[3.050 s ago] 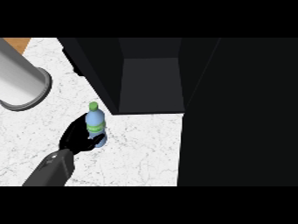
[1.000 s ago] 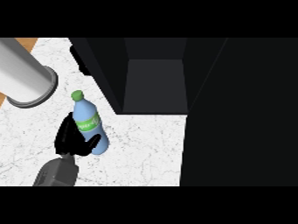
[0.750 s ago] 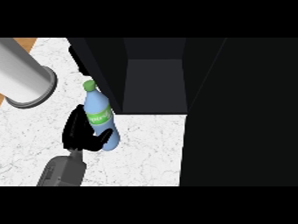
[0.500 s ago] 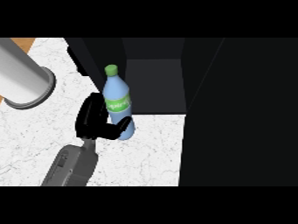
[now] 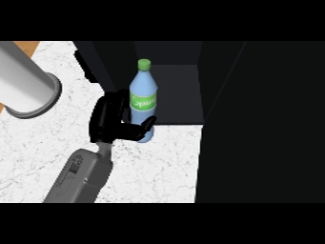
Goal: Pick up the bottled water, place it into the cabinet and close the cabinet
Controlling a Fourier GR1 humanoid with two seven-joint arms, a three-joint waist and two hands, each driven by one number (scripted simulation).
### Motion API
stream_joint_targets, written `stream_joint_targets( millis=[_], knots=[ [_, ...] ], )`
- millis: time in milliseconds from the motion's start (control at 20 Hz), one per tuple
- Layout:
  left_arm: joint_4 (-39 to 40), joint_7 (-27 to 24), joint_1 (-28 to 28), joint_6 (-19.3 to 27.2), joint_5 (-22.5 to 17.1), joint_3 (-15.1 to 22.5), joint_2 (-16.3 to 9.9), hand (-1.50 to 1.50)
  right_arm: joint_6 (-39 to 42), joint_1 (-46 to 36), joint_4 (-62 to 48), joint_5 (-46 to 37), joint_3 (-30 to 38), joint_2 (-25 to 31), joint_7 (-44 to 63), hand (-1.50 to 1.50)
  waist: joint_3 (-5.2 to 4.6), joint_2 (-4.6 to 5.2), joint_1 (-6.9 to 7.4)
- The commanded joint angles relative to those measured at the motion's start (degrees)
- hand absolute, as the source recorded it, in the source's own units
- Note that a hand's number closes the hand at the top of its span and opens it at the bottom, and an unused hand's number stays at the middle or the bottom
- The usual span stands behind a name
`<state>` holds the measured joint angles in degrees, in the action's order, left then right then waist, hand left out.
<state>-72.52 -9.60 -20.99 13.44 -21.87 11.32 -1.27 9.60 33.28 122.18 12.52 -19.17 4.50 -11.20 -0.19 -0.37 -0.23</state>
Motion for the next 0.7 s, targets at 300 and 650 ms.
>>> stream_joint_targets(
  millis=[300,650],
  knots=[
    [8.6,3.3,-17.1,10.5,7.3,1.6,1.2,1.50,-0.2,-1.8,0.5,0.4,-0.6,0.2,1.9,-1.50,0.18,0.82,-2.33],
    [14.8,3.9,-21.7,17.0,10.6,1.4,1.1,1.50,1.2,-3.3,-1.6,2.1,0.4,0.5,1.2,-1.50,0.20,1.37,-3.96]
  ],
)
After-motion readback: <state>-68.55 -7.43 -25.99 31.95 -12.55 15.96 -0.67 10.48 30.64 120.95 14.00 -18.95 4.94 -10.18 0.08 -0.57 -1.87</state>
